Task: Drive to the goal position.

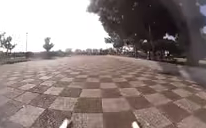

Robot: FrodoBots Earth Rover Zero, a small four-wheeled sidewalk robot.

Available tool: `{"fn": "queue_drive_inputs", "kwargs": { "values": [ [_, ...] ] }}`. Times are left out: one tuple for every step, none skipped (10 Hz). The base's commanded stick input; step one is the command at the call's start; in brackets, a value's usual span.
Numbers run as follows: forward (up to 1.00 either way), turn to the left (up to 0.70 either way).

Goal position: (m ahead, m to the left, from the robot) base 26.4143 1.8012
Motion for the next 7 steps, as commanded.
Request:
{"fn": "queue_drive_inputs", "kwargs": {
  "values": [
    [0.50,0.00],
    [0.50,0.05],
    [0.50,0.03],
    [0.50,0.36],
    [0.50,0.50],
    [0.50,0.50],
    [0.50,0.00]
  ]
}}
